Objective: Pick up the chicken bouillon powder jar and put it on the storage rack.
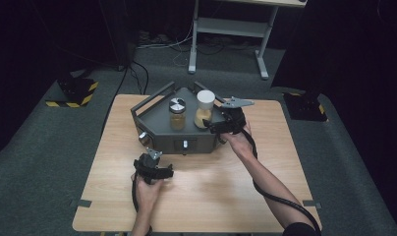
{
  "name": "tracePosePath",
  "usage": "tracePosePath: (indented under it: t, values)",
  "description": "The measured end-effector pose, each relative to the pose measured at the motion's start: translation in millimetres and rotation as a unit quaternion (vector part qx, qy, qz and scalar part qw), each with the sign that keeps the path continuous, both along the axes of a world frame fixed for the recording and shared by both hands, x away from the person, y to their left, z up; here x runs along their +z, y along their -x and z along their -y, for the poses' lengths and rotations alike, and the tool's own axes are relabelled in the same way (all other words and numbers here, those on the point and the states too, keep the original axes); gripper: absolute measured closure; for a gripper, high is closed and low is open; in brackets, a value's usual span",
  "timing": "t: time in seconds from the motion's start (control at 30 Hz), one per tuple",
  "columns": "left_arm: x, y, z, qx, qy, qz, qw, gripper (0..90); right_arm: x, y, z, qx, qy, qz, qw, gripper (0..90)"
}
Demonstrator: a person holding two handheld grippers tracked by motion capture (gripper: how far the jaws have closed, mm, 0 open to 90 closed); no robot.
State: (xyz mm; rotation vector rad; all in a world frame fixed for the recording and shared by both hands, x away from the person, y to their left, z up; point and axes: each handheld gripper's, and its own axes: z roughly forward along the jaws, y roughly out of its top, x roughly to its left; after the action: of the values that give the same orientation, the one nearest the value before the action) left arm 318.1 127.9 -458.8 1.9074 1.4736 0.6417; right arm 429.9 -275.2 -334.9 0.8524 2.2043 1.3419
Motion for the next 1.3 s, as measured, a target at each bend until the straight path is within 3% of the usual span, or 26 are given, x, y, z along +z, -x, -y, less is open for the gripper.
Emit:
tracePosePath:
  t: [0.43, 0.77, 1.3]
  values:
    - [0.0, 0.0, 0.2, 0.000, 0.000, 0.000, 1.0000, 3.9, -19.1, 34.7, 32.5, 0.001, -0.007, 0.012, 0.9999, 8.2]
    - [0.0, -0.1, 0.3, 0.000, 0.000, 0.000, 1.0000, 3.8, -54.0, 64.9, 58.3, -0.018, -0.002, -0.012, 0.9998, 8.1]
    - [-0.1, 0.0, 0.7, 0.001, -0.001, 0.000, 1.0000, 3.8, -106.7, 67.0, 65.3, -0.080, 0.025, -0.060, 0.9947, 7.2]
